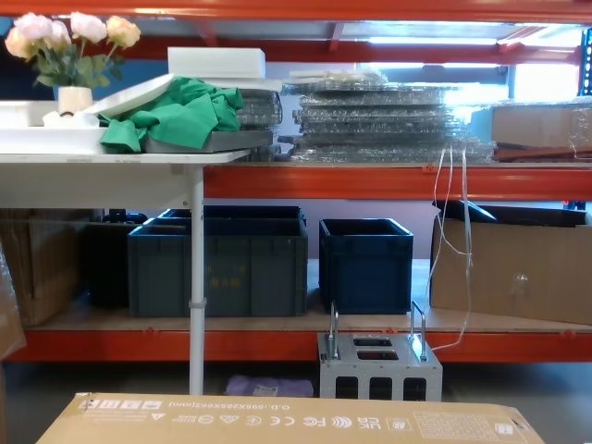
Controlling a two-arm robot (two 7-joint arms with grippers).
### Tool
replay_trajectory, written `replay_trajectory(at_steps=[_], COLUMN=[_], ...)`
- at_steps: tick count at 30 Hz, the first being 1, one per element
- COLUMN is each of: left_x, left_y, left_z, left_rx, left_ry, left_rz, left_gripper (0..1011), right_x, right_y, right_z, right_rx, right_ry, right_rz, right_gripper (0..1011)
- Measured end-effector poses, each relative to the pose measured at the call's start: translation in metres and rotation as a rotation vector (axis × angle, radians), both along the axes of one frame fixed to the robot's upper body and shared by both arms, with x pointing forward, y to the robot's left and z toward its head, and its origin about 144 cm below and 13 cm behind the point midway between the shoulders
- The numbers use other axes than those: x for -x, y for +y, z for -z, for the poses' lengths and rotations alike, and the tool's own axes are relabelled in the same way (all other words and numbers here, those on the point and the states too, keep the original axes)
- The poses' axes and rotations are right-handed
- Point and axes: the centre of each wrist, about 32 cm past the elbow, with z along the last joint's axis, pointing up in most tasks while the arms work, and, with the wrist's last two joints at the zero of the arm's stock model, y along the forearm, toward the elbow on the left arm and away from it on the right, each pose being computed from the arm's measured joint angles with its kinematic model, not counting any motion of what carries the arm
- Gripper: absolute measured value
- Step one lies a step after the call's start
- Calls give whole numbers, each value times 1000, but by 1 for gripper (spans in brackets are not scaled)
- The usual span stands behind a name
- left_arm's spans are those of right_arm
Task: Use one hand to grasp the basket and place it at the designated location.
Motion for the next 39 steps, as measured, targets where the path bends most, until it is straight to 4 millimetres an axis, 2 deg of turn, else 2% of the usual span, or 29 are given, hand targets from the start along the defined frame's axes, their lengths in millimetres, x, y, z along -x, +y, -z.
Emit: replay_trajectory(at_steps=[4, 11, 22, 29, 39], left_x=[0, 0, 0, 0, 0], left_y=[0, 0, 0, 0, 0], left_z=[0, 0, 0, 0, 0], left_rx=[0, 0, 0, 0, 0], left_ry=[0, 0, 0, 0, 0], left_rz=[0, 0, 0, 0, 0], left_gripper=[0, 0, 0, 0, 0], right_x=[0, 0, 4, 14, 16], right_y=[0, 1, 5, 4, 3], right_z=[0, 1, -1, -17, -21], right_rx=[4, 18, 42, 45, 43], right_ry=[-1, 0, -14, -64, -78], right_rz=[0, -6, -19, -11, -9], right_gripper=[63, 7, 0, 0, 0])
